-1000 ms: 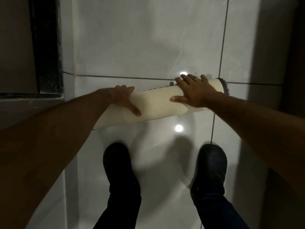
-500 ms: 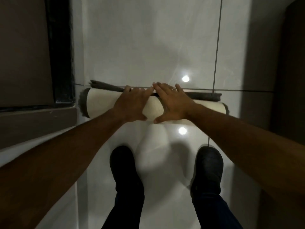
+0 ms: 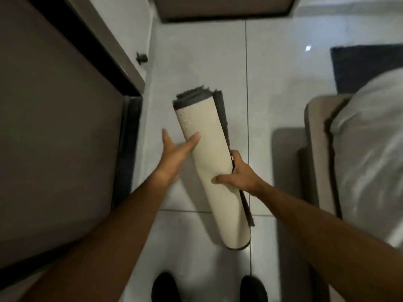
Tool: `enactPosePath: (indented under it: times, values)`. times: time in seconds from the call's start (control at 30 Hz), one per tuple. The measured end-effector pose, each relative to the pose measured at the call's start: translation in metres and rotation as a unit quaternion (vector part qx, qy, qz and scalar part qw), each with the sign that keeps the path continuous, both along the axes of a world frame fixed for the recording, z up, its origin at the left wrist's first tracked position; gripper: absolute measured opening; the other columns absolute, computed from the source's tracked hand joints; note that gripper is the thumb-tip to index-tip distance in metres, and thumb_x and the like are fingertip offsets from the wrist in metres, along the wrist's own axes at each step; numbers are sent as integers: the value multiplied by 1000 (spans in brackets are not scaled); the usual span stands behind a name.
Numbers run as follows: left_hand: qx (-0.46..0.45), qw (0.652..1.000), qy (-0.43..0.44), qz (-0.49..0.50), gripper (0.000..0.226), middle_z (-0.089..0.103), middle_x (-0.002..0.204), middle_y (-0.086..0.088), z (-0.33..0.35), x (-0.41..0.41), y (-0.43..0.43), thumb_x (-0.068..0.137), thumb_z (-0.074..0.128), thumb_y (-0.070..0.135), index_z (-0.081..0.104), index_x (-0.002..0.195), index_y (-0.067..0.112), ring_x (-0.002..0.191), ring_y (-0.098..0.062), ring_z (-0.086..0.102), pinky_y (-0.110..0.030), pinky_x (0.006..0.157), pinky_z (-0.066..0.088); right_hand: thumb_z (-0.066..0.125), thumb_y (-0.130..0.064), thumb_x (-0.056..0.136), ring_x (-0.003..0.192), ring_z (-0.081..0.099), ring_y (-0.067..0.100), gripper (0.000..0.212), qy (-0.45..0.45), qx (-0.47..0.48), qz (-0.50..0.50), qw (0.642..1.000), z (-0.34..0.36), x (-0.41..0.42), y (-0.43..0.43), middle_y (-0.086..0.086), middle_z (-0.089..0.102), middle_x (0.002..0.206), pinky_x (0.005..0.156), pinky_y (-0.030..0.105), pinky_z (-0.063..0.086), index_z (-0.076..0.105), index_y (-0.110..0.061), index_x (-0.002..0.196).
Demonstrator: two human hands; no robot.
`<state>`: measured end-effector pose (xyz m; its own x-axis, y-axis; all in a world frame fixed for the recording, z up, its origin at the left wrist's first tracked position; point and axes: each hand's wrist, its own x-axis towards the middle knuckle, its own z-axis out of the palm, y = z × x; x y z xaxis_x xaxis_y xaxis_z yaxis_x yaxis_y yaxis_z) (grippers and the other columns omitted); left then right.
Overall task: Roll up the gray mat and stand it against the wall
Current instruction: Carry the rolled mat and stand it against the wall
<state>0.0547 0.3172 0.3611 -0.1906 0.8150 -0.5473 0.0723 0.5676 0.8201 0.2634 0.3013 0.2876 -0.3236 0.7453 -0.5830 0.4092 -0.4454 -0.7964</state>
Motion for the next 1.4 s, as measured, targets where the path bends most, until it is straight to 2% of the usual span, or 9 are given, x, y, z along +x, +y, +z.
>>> enactPosePath:
  times: [0.13, 0.33, 0.57, 0.67, 0.73, 0.9, 1.03, 1.2, 1.4]
  values:
    - [-26, 989, -117, -85, 69, 65, 127, 10, 33, 3, 69, 78, 71, 46, 40, 138, 31, 113, -13, 64, -30, 74, 56, 92, -26, 62, 116, 57, 21, 99, 6, 5, 56, 998, 58, -3, 84, -4, 54, 122, 91, 37, 56, 27, -20, 136]
    - [54, 987, -118, -94, 71, 62, 132, 1, 60, -36, 239, 82, 76, 36, 38, 142, 29, 114, -16, 63, -33, 83, 58, 75, -68, 68, 108, 61, 10, 95, 86, 105, -19, 991, 143, -58, 307, -15, 54, 125, 75, 20, 56, 25, -33, 141]
    - [131, 986, -68, -72, 86, 58, 135, 2, 76, -100, 448, 71, 79, 48, 36, 144, 29, 120, -20, 60, -40, 92, 56, 78, -74, 61, 102, 66, 5, 88, 71, 197, -49, 977, 161, -133, 527, -23, 61, 117, 73, 21, 58, 35, -43, 131]
    - [190, 980, -65, 7, 53, 66, 115, 25, 84, -116, 509, 76, 70, 59, 49, 125, 56, 107, -7, 66, -27, 77, 59, 83, -70, 58, 101, 66, 3, 89, 87, 200, -70, 973, 156, -161, 593, -18, 64, 115, 81, 29, 60, 41, -37, 129]
    - [206, 976, -70, 29, 39, 67, 115, 21, 83, -126, 559, 86, 63, 56, 51, 123, 57, 107, -9, 66, -31, 77, 60, 85, -68, 56, 101, 67, 4, 90, 92, 202, -63, 973, 150, -185, 643, -16, 64, 116, 81, 31, 60, 40, -37, 127]
    - [175, 974, -81, 119, 44, 67, 120, 15, 44, -172, 670, 89, 56, 58, 51, 130, 45, 111, -14, 64, -41, 83, 60, 84, -63, 60, 98, 68, 4, 82, 124, 146, -16, 981, 112, -239, 761, -13, 67, 113, 83, 34, 60, 49, -31, 126]
    - [117, 972, -109, 173, 49, 59, 131, 10, 2, -203, 734, 87, 59, 58, 50, 132, 39, 120, -14, 55, -49, 89, 55, 50, -75, 82, 119, 60, 15, 58, 144, 93, 3, 985, 82, -268, 834, -4, 65, 128, 106, 46, 47, 58, -35, 123]
    - [50, 951, -153, 264, 63, 46, 144, -1, -30, -224, 792, 86, 61, 55, 38, 138, 28, 130, -24, 46, -49, 93, 51, 15, -84, 83, 134, 49, 22, 95, 189, -54, 33, 980, 59, -295, 905, 8, 52, 147, 108, 36, 41, 47, -21, 146]
    - [-7, 940, -152, 307, 65, 43, 151, -2, -40, -245, 849, 91, 50, 62, 37, 146, 30, 134, -29, 42, -53, 104, 42, 18, -83, 85, 143, 38, 24, 91, 204, -87, 55, 973, 40, -327, 954, 4, 36, 159, 113, 43, 39, 28, -26, 155]
